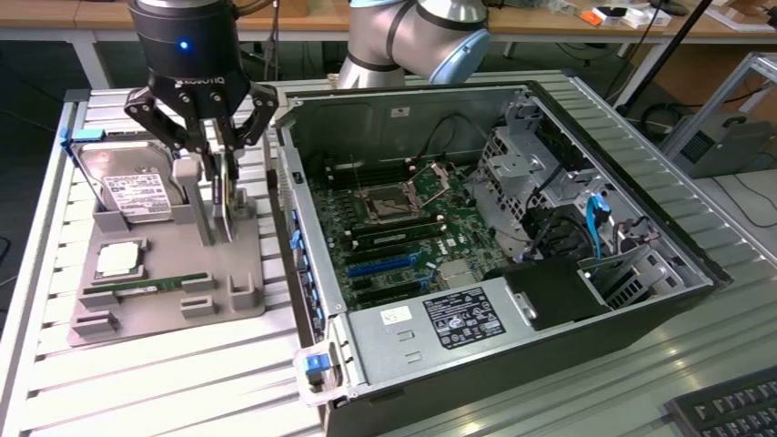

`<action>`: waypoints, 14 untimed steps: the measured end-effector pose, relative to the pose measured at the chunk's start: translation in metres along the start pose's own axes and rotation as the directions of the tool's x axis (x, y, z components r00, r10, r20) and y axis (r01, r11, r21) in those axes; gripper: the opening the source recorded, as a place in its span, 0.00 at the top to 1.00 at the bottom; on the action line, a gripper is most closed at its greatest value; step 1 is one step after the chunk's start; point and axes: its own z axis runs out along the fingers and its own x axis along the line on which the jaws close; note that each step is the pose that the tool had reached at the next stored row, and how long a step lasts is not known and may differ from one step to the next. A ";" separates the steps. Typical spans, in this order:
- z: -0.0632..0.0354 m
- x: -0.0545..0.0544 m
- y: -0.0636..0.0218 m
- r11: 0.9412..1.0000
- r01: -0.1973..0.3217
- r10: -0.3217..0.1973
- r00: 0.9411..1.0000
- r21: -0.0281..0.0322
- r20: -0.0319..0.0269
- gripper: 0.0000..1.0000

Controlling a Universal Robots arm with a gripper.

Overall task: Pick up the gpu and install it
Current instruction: 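Pick up the gpu and move the gpu toward the slot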

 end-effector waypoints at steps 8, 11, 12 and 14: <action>-0.0046 0.000 -0.0004 1.000 0.000 0.000 1.000 0.000 0.000 0.73; -0.0063 0.000 -0.0005 1.000 0.000 0.000 1.000 0.000 0.000 0.73; -0.0067 0.000 -0.0005 1.000 0.000 0.000 1.000 0.000 0.000 0.73; -0.0081 0.000 -0.0006 1.000 0.000 0.000 1.000 0.000 0.000 0.73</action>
